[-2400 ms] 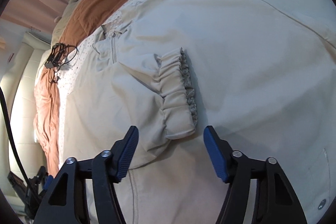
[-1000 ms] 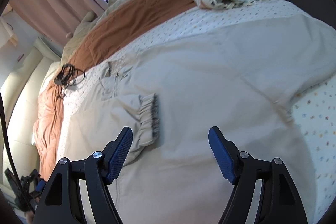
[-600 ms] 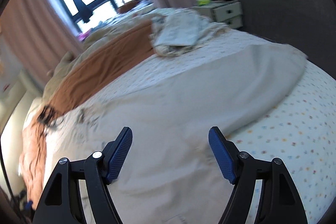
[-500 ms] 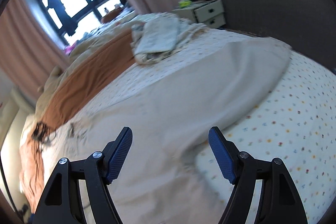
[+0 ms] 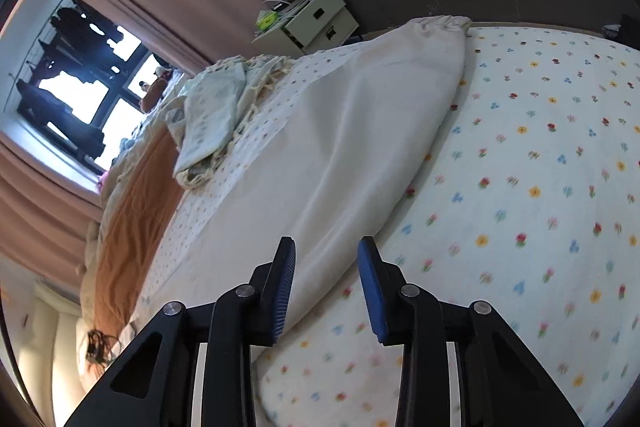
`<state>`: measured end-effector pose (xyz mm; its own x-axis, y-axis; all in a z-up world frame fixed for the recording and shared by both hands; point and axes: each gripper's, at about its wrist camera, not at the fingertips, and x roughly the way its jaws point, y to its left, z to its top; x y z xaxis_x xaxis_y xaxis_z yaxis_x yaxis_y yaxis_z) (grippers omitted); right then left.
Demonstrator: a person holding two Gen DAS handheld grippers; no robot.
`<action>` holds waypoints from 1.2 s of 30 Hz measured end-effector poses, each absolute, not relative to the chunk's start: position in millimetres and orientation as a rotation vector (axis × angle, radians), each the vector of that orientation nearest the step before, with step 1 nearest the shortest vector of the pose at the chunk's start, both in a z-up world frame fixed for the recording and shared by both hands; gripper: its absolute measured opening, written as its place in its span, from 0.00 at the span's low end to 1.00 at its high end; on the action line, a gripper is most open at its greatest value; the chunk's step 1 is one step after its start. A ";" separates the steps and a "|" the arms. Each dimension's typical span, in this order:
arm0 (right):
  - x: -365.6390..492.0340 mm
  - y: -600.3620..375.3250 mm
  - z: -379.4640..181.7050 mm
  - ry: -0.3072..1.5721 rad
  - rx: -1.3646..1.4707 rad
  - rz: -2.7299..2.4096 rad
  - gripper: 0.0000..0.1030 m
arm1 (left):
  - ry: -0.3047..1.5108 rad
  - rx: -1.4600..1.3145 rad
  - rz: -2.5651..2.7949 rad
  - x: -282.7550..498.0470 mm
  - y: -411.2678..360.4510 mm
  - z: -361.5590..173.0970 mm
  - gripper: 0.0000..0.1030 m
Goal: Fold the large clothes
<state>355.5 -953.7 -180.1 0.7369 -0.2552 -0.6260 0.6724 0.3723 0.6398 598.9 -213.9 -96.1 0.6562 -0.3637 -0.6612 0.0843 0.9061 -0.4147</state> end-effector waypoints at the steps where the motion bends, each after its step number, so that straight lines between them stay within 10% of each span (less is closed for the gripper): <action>1: 355.0 -957.8 -184.6 0.464 1.039 -0.620 0.31 | 0.821 -0.366 -0.257 599.5 -213.3 -97.1 0.84; 19: 379.1 -996.5 -232.4 0.428 1.154 -0.588 0.08 | 0.845 -0.358 -0.223 608.6 -216.9 -112.0 0.84; 36: 390.1 -888.3 -89.4 0.251 0.975 -0.209 0.06 | 0.800 -0.515 -0.322 593.3 -199.7 -79.9 0.84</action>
